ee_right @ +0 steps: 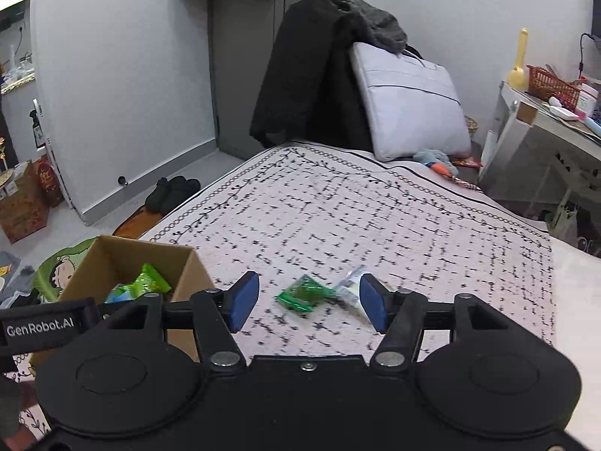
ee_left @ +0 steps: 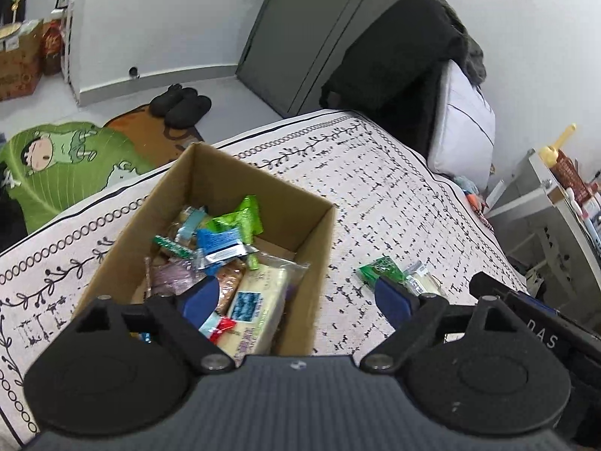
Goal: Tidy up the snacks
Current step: 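Open both grippers to drop the blue packets into the box, then move both tools back toward the green packet and clear wrapped cake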
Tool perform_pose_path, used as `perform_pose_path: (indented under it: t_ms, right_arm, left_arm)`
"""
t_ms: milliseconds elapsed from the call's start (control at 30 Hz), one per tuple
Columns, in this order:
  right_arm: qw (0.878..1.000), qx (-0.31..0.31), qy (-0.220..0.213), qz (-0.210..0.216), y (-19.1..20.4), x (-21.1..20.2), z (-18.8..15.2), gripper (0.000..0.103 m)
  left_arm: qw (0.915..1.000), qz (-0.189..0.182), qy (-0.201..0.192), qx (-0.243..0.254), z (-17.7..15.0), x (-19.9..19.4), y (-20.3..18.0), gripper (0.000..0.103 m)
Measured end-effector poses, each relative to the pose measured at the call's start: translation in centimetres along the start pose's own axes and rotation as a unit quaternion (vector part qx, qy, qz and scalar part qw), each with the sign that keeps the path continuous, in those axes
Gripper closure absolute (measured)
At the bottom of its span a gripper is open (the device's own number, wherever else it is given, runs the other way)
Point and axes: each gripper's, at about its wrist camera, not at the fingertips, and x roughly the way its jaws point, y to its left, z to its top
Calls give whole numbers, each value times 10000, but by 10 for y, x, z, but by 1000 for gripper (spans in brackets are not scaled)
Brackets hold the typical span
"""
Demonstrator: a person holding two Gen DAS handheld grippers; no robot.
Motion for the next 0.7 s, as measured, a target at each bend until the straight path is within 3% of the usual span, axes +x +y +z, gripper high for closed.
perform_pose_path:
  t_ms: [367, 567, 700]
  right_arm:
    - [9997, 227, 7, 65, -45, 1, -5, 27]
    - [9982, 513, 259, 163, -59, 15, -18, 26]
    - [9970, 676, 292, 231, -69, 18, -22, 24]
  left_arm:
    - [9983, 274, -171, 492, -9, 4, -31, 13]
    - [9977, 234, -160, 617, -15, 11, -39, 1]
    - [9973, 148, -223, 683, -17, 13, -50, 0]
